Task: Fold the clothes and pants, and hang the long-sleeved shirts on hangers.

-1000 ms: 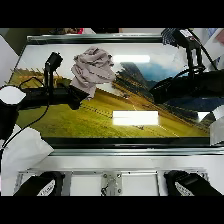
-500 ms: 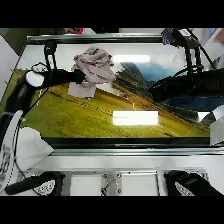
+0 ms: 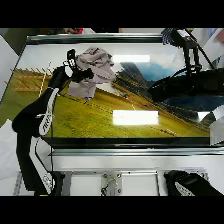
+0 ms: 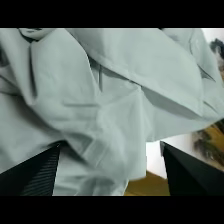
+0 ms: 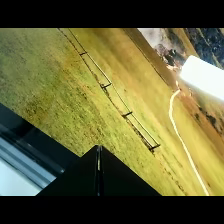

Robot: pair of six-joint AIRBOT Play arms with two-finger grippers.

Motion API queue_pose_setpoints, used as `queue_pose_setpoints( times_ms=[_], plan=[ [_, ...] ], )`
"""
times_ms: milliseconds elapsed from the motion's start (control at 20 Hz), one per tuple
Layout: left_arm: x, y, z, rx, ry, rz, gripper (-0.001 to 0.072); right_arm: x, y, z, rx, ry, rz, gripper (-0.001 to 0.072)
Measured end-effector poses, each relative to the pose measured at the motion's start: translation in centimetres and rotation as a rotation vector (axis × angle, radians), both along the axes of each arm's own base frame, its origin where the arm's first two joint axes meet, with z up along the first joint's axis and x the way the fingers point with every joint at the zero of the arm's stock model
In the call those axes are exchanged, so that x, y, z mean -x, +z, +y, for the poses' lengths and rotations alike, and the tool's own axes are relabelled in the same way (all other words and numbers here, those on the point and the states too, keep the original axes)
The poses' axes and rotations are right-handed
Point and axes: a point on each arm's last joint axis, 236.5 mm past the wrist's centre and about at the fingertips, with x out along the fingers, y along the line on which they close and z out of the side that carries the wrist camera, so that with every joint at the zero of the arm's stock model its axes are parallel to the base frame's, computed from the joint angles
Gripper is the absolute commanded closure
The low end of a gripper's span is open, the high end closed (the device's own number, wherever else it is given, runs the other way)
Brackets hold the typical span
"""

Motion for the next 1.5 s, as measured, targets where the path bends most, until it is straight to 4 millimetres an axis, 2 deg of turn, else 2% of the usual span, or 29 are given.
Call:
queue_pose_setpoints(
  times_ms=[150, 200, 300, 350, 400, 500, 550, 600, 700, 800, 900, 950, 1050, 1100, 1200, 1300, 1450, 1500],
  plan=[
    [-1.2, -1.9, -0.7, 0.015, 0.014, 0.022, 0.0031, 0.2, -0.1, 0.0, 0.004, 0.003, 0.009, 0.0697],
    [-1.5, -2.2, -1.1, 0.020, 0.016, 0.021, 0.0087, 0.2, -0.2, 0.0, 0.004, 0.003, 0.010, 0.0697],
    [-1.7, -2.8, -1.5, 0.027, 0.022, 0.017, 0.0444, 0.3, -0.2, -0.1, 0.006, 0.005, 0.013, 0.0696],
    [-1.7, -3.2, -1.7, 0.028, 0.023, 0.021, 0.0664, 0.3, -0.2, -0.1, 0.006, 0.005, 0.013, 0.0697],
    [-1.6, -3.4, -1.8, 0.030, 0.024, 0.027, 0.0692, 0.3, -0.2, -0.1, 0.007, 0.005, 0.014, 0.0697],
    [-1.3, -2.9, -2.0, 0.032, 0.018, 0.034, 0.0692, 0.3, -0.3, -0.1, 0.007, 0.005, 0.014, 0.0697],
    [-1.2, -2.0, -2.1, 0.038, 0.018, 0.029, 0.0693, 0.2, -0.3, -0.2, 0.012, 0.001, 0.011, 0.0697],
    [-1.2, -0.1, -2.2, 0.043, 0.014, 0.006, 0.0693, 0.0, -0.3, -0.5, 0.023, -0.006, 0.005, 0.0697],
    [-1.2, 5.8, -2.5, 0.054, 0.000, -0.078, 0.0692, -0.8, -0.5, -1.7, 0.071, -0.037, -0.021, 0.0697],
    [-0.1, 13.4, -3.3, 0.048, -0.052, -0.191, 0.0693, -1.8, -0.5, -3.4, 0.134, -0.080, -0.062, 0.0697],
    [2.8, 21.9, -4.8, 0.032, -0.132, -0.315, 0.0693, -2.7, -0.2, -5.1, 0.191, -0.123, -0.111, 0.0697],
    [4.8, 25.3, -5.7, 0.024, -0.176, -0.361, 0.0693, -3.1, 0.1, -5.8, 0.214, -0.141, -0.135, 0.0697],
    [10.1, 30.3, -8.0, 0.011, -0.274, -0.416, 0.0693, -3.8, 0.8, -7.0, 0.252, -0.177, -0.179, 0.0697],
    [12.7, 31.9, -9.1, 0.011, -0.319, -0.433, 0.0692, -4.0, 1.2, -7.6, 0.262, -0.200, -0.197, 0.0697],
    [18.3, 33.0, -11.7, 0.018, -0.416, -0.430, 0.0692, -4.1, 1.9, -8.3, 0.263, -0.238, -0.225, 0.0697],
    [23.7, 31.8, -14.6, 0.034, -0.517, -0.388, 0.0692, -4.1, 2.6, -9.0, 0.256, -0.278, -0.241, 0.0697],
    [31.3, 28.8, -19.4, 0.074, -0.662, -0.334, 0.0678, -4.2, 3.9, -11.0, 0.222, -0.374, -0.263, 0.0697],
    [33.4, 27.7, -20.9, 0.086, -0.708, -0.325, 0.0429, -4.2, 4.2, -11.8, 0.212, -0.410, -0.265, 0.0697]
  ],
)
